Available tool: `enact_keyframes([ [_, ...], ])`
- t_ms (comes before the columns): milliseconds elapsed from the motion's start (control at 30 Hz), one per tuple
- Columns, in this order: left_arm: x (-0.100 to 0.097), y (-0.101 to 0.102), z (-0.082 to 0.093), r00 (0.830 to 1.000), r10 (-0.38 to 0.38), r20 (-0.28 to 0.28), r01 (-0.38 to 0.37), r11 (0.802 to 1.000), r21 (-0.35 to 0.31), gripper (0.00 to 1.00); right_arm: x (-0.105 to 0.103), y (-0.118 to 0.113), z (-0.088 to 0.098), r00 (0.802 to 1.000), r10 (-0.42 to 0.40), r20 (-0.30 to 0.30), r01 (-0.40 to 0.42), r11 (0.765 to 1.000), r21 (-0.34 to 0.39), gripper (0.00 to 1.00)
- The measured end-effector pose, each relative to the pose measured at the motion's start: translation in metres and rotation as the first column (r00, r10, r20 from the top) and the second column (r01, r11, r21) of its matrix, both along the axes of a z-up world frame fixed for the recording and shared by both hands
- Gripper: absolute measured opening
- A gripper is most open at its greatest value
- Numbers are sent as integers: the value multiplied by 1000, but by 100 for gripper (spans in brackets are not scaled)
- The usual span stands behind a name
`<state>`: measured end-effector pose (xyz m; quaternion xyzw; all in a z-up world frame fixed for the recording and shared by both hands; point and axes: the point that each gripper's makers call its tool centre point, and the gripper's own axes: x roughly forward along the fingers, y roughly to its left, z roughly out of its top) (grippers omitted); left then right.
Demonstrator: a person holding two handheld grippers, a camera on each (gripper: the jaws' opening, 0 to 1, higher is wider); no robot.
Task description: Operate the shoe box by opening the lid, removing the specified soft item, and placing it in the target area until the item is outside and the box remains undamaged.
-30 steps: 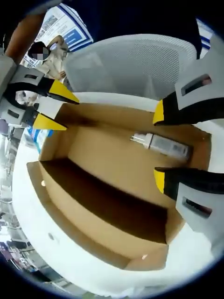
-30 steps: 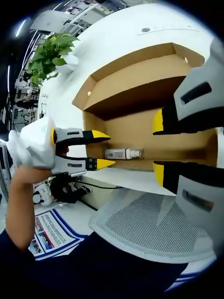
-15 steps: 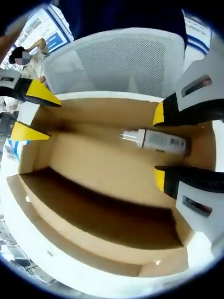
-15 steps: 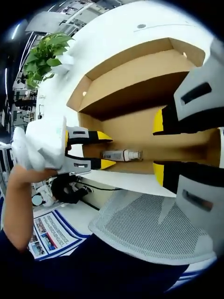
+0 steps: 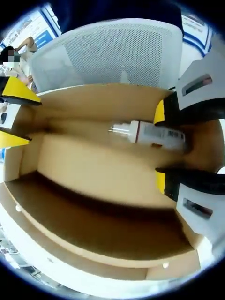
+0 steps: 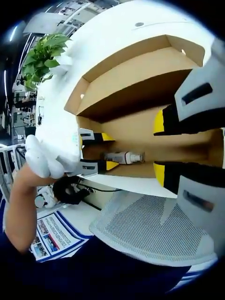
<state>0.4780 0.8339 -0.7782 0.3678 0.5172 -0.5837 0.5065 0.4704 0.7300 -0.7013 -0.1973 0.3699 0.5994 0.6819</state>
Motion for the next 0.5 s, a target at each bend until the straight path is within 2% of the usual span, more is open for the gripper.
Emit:
enact_keyframes([
  [200, 0, -9, -1, 999, 46, 8, -46, 998, -42, 32, -1, 2, -2, 1000, 0, -5, 0, 1000, 4, 19],
  [300, 2, -9, -8, 998, 54, 30, -53, 998, -32, 32, 0, 1, -2, 1000, -1, -8, 1, 1000, 3, 19],
  [500, 1, -22, -7, 998, 65, 21, -64, 996, -61, 30, 1, -4, -5, 1000, -16, -13, 16, 1000, 3, 19],
])
